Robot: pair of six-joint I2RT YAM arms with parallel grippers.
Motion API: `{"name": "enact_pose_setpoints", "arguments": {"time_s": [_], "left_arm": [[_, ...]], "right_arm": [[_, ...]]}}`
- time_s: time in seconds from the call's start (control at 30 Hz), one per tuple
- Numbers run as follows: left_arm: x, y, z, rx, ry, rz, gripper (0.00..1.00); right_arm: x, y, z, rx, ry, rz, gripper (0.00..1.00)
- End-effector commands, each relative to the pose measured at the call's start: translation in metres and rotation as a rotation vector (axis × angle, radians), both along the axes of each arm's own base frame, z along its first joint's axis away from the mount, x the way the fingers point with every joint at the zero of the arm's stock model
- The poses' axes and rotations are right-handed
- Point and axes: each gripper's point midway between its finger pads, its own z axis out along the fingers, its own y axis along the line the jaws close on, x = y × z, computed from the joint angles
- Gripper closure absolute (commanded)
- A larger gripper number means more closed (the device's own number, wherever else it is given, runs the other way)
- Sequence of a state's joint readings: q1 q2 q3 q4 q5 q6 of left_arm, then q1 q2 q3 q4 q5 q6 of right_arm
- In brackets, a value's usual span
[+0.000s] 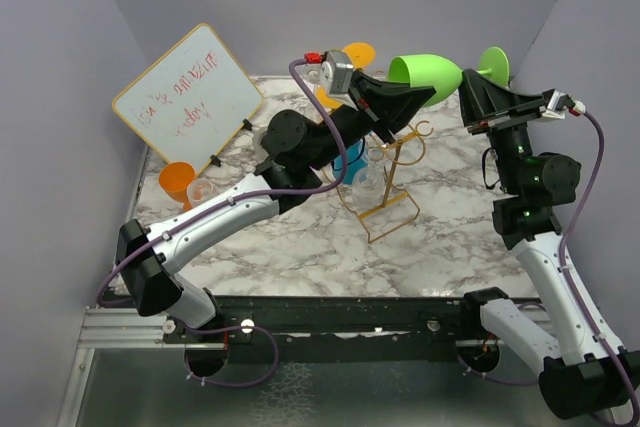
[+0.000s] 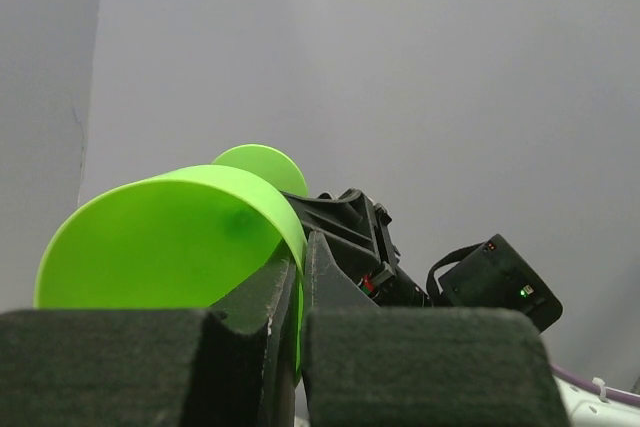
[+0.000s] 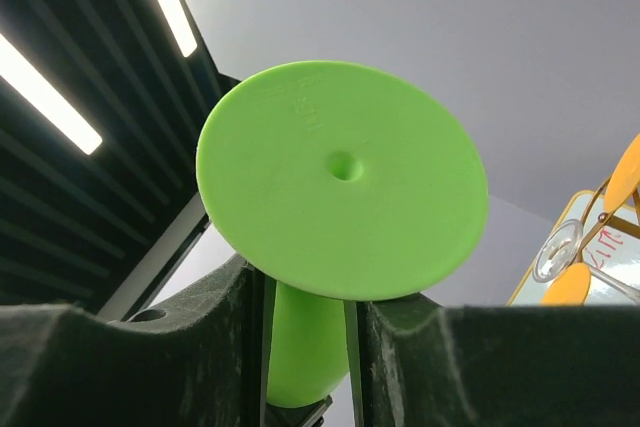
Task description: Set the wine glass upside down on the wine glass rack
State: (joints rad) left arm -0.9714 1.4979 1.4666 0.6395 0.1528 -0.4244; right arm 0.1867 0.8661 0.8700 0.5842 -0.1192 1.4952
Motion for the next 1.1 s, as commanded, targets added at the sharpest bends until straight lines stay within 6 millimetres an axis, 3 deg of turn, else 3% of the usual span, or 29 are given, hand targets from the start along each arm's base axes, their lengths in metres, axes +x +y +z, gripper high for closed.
{"name": "enact_pose_setpoints", "arguments": {"time_s": [0.0, 0.43, 0.63, 1.07], "left_arm": [[-0.012, -0.004, -0.009, 0.004, -0.017, -0.057, 1.0], [-0.018, -0.008, -0.03, 0.026, -0.007, -0.096, 1.0], [-0.02, -0.007, -0.033, 0.029, -0.014, -0.097, 1.0], [-0.021, 0.0, -0.037, 0.028, -0.017, -0.083, 1.0]], "right_arm": [[-0.007, -0.002, 0.013, 0.044, -0.05, 0.019, 0.65], [-0.002, 0.002, 0.009, 0.027, -0.059, 0.028, 0.77], [0.002, 0.002, 0.006, 0.003, -0.049, 0.007, 0.7], [0.01, 0.009, 0.007, -0.061, -0.05, 0.005, 0.68]]}}
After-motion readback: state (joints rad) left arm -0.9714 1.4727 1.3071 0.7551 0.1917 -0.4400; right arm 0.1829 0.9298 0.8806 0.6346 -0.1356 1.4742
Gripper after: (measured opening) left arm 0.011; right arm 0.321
